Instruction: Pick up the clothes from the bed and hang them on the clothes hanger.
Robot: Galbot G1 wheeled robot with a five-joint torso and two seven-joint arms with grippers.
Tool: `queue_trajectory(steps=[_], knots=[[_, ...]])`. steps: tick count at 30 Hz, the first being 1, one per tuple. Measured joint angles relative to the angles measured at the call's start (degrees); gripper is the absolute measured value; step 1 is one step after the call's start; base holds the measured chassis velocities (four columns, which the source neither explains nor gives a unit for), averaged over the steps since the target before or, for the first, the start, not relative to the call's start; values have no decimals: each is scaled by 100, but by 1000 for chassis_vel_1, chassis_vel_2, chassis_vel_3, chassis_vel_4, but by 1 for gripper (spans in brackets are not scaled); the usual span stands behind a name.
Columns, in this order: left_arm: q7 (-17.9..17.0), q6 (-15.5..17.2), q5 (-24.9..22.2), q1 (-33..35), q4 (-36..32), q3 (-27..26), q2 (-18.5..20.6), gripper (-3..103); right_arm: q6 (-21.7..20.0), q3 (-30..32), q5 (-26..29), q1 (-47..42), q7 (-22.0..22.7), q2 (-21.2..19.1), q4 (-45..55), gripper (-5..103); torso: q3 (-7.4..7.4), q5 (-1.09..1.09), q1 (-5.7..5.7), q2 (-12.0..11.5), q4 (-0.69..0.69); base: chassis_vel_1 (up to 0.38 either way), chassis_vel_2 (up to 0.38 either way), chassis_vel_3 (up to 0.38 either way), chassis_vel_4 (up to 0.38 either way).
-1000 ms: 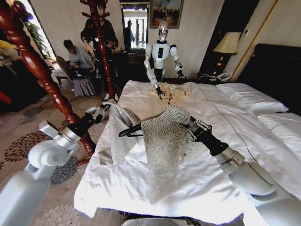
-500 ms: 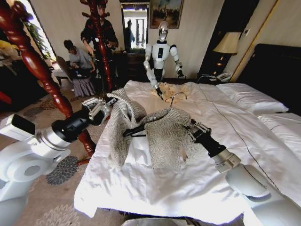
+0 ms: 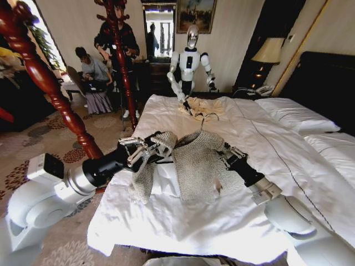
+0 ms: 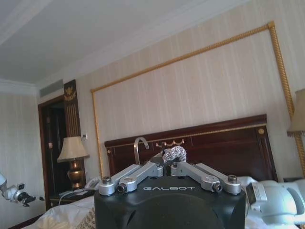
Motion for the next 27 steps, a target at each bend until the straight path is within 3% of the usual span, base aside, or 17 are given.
queue_trajectory(steps=[5, 14, 21, 27], knots=[[118, -7, 271, 29, 10, 65, 31, 2, -442, 40, 327, 6, 387, 9, 90, 24, 0, 0, 0, 0, 0, 0, 0, 0, 0], [93, -21, 122, 5, 19, -149, 25, 2, -1042, 61, 238, -86, 894, -37, 110, 24, 0, 0, 0, 0, -1, 0, 0, 0, 0], [-82, 1, 113, 10, 22, -53, -6, 2, -1075, -53, 162, -178, 941, -29, 234, 24, 0, -1, 0, 0, 0, 0, 0, 0, 0], [-303, 53, -236, -320, 25, -40, 263, 2, -1028, -208, -360, -231, 879, -29, 131, 24, 0, -1, 0, 0, -1, 0, 0, 0, 0]])
